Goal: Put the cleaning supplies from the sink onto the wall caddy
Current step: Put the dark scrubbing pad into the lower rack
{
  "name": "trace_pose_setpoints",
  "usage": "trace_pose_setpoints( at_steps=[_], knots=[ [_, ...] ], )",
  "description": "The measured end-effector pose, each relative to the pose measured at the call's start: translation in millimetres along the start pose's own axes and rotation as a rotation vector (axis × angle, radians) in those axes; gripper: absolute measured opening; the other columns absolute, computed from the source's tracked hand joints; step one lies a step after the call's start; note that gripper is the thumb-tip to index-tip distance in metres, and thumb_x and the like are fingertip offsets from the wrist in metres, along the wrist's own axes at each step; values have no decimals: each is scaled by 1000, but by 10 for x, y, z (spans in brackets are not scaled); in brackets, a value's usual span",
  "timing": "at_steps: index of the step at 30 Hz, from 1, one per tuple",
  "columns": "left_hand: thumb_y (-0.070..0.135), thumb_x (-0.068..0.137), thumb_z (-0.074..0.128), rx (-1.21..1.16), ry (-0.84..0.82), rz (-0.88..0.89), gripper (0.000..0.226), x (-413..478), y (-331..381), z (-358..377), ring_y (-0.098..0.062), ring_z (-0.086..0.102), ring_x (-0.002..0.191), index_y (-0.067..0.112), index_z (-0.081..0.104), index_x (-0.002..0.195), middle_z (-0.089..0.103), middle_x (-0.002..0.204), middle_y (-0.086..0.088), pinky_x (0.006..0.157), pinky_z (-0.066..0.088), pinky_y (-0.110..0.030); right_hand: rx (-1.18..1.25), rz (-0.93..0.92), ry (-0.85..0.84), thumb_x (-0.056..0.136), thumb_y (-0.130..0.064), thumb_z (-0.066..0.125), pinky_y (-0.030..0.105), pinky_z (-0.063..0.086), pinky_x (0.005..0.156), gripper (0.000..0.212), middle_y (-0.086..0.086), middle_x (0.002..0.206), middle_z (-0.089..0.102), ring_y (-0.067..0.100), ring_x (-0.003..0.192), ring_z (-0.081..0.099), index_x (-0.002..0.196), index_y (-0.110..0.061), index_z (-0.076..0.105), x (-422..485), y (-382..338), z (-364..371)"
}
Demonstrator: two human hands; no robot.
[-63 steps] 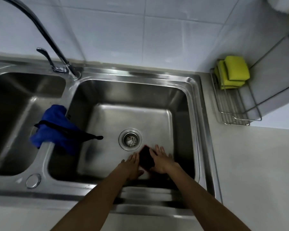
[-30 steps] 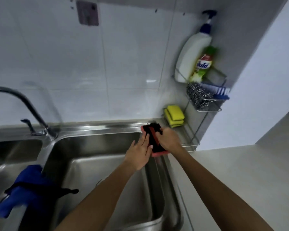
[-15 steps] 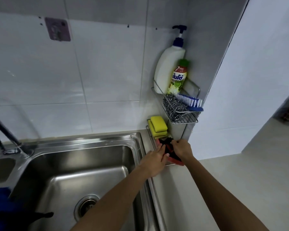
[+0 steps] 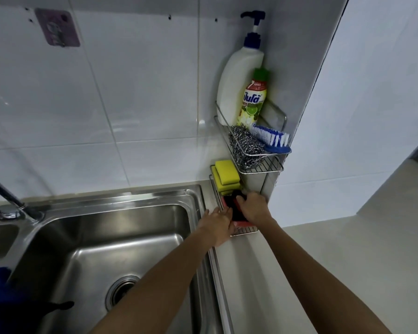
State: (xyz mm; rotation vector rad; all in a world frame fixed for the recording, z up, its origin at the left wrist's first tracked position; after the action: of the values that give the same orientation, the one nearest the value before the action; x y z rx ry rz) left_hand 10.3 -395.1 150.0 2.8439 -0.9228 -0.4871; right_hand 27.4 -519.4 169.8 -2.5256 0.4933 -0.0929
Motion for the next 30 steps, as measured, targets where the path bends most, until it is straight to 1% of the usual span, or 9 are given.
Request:
trace_pose_setpoints(
  at_steps=[2, 5, 7, 10, 19, 24, 26, 28, 30],
  knots=[
    [35, 102, 27, 19, 12, 15, 58, 17, -7, -20, -26, 20, 148, 10, 15, 153, 20, 161, -8, 119, 17, -48, 37, -135, 94, 94, -21, 47, 38, 49, 86, 35, 19, 117, 64, 36, 107, 60, 122, -4, 58, -178, 92, -19],
    [34, 103, 27, 35, 25, 35, 58, 39, -35, -7, -24, 21, 148, 10, 14, 153, 18, 161, -7, 119, 17, -47, -136, -349, 264, 90, -23, 43, 39, 55, 86, 47, 17, 123, 63, 34, 107, 64, 130, -3, 54, -613, 313, 20],
    [35, 103, 25, 36, 18, 41, 58, 48, -49, 5, -22, 18, 149, 11, 12, 154, 14, 162, -6, 120, 15, -46, -244, -419, 248, 89, -23, 42, 39, 51, 95, 52, 16, 133, 58, 30, 120, 59, 136, -2, 48, -790, 453, 107],
    [37, 103, 25, 42, 13, 35, 58, 62, -54, 9, -21, 17, 149, 13, 11, 154, 12, 163, -5, 120, 14, -45, -359, -420, 160, 88, -24, 38, 43, 47, 101, 55, 13, 140, 53, 26, 130, 52, 138, -4, 45, -824, 533, 211],
    [41, 102, 22, 147, -1, 41, 55, 124, 18, 73, -24, 21, 148, 16, 26, 152, 19, 161, 0, 120, 14, -49, -496, -351, 10, 87, -26, 36, 46, 49, 97, 54, 10, 135, 59, 25, 127, 54, 134, -5, 50, -733, 535, 296],
    [49, 100, 17, 240, -56, -30, 61, 133, 42, 115, -30, 7, 150, 19, 20, 153, 16, 162, 0, 122, 5, -51, -536, -285, 0, 85, -22, 33, 45, 46, 100, 57, 11, 139, 55, 26, 131, 50, 137, -5, 48, -730, 550, 355],
    [50, 100, 17, 249, -56, -39, 62, 127, 56, 120, -30, 4, 151, 18, 18, 154, 13, 163, -1, 122, 3, -51, -539, -258, 1, 89, -20, 31, 44, 36, 109, 57, 10, 149, 43, 25, 140, 38, 144, -6, 37, -746, 525, 346],
    [49, 100, 18, 247, -49, -30, 62, 101, 49, 127, -29, 0, 151, 19, 14, 154, 6, 164, -1, 122, 3, -50, -536, -273, -61, 96, -18, 30, 42, 16, 118, 59, 7, 160, 17, 24, 149, 12, 151, -9, 13, -751, 498, 359],
    [49, 101, 20, 220, -27, -17, 62, 65, 32, 143, -28, -5, 151, 21, 7, 155, -4, 164, -1, 122, 3, -50, -546, -277, -104, 98, -19, 29, 40, 7, 121, 62, 6, 162, 3, 21, 150, -2, 152, -11, 0, -759, 477, 331]
  ],
)
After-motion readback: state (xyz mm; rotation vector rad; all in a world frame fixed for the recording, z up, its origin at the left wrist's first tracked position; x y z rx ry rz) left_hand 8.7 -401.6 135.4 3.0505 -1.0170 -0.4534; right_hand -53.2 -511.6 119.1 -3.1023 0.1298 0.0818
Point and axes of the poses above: each hand's wrist, its own x-axis towards the middle knuckle, its own z-axis out of the palm, y = z × x, the point moved 5 cm from there along x, towards the middle knuckle
